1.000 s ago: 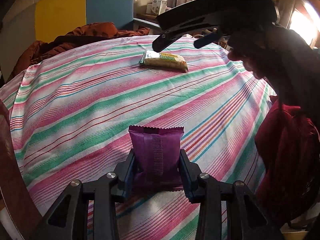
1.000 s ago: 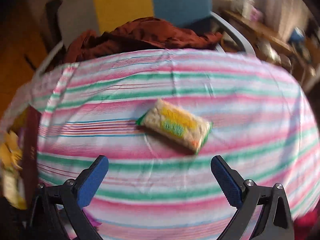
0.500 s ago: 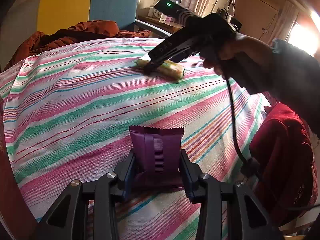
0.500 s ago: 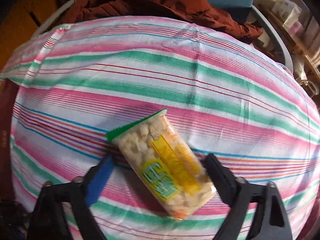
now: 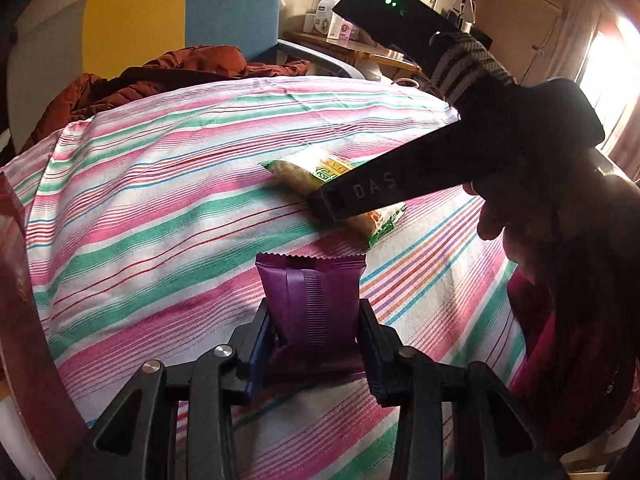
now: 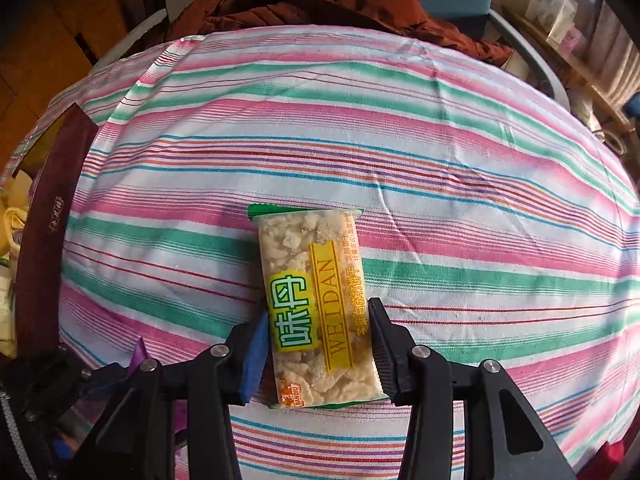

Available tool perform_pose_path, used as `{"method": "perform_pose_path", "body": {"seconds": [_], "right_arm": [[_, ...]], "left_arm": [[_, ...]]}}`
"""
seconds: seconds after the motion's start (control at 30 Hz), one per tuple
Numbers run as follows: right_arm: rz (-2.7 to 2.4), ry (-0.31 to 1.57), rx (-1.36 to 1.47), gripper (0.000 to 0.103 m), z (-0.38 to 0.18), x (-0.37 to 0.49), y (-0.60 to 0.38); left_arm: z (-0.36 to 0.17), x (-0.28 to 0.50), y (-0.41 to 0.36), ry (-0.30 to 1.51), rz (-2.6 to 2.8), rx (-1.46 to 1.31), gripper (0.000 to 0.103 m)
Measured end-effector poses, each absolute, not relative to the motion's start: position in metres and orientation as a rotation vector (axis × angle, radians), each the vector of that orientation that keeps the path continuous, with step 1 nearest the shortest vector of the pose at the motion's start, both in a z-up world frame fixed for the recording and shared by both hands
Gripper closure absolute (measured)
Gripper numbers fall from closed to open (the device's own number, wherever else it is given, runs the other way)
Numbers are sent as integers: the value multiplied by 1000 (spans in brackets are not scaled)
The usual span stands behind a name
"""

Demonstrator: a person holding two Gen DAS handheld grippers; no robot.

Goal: Organize objects
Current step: 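Lift the purple packet with the left tool while the right tool grasps the WEIDAN snack packet, then carry purple packet and WEIDAN packet over the gold tray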

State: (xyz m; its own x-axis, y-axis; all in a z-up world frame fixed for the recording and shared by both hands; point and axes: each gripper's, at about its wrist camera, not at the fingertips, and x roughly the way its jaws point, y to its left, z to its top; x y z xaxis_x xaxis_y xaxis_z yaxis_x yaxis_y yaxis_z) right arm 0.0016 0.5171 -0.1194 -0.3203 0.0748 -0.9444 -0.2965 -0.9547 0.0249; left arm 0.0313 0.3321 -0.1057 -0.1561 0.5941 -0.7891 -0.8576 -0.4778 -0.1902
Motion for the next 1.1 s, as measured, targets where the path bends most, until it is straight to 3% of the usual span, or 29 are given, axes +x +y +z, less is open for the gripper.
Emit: {"method": "perform_pose_path", "body": {"seconds": [0.57,1.1], "right_arm": [[2419,250,-1628,56,-119,-5,502],[2433,205,-1608,56,-123,-10,502]], "left_arm": [[-63,48,302,419,1954,-929,63],[-26,54,271,342,2020,-852,63]]}}
